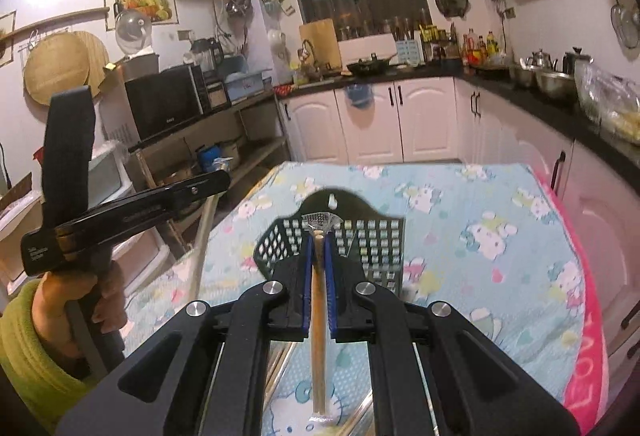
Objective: Organize utensils
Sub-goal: 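Lift the chopstick pair with the left tool and carry it over the caddy, then lower the chopsticks into the caddy slot and open the left tool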
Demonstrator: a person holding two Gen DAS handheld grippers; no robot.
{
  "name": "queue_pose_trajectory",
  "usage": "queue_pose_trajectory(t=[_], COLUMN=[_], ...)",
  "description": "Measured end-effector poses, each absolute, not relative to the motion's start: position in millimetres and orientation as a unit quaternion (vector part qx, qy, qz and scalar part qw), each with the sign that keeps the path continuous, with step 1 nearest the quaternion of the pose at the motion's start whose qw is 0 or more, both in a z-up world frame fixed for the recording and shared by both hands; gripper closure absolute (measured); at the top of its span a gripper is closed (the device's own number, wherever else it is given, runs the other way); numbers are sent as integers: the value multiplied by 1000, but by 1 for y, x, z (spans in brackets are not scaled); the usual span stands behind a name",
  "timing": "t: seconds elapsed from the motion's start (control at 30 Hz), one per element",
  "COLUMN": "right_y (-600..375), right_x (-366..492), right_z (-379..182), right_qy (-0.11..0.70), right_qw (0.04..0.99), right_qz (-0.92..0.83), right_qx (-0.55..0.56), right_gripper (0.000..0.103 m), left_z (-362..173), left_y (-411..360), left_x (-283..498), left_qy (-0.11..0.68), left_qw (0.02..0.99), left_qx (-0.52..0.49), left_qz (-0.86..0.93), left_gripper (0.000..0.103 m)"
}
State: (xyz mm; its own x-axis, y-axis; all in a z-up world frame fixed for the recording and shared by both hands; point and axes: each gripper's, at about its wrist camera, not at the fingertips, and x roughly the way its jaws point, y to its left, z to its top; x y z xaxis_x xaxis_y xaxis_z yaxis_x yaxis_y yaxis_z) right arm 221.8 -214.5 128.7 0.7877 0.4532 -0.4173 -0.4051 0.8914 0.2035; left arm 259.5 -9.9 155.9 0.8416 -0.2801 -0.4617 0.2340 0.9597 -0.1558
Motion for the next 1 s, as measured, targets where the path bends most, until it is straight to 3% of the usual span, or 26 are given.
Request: queue_pose_trajectory(t=[0.6, 1.0], right_y=[-228, -224], right_x=[267, 296], right_z=[207, 208], right_qy=[146, 132], right_qw=[965, 970], right_qz=[210, 197], right_qx=[56, 55], right_gripper=[97, 97], left_z=[193, 191], left_y=[-32, -23], left_x=[322, 344], left_qy=[146, 81], left_qw=[980, 990], left_qx=[-44, -63], left_qz=[-125, -99], left_gripper=[98, 98])
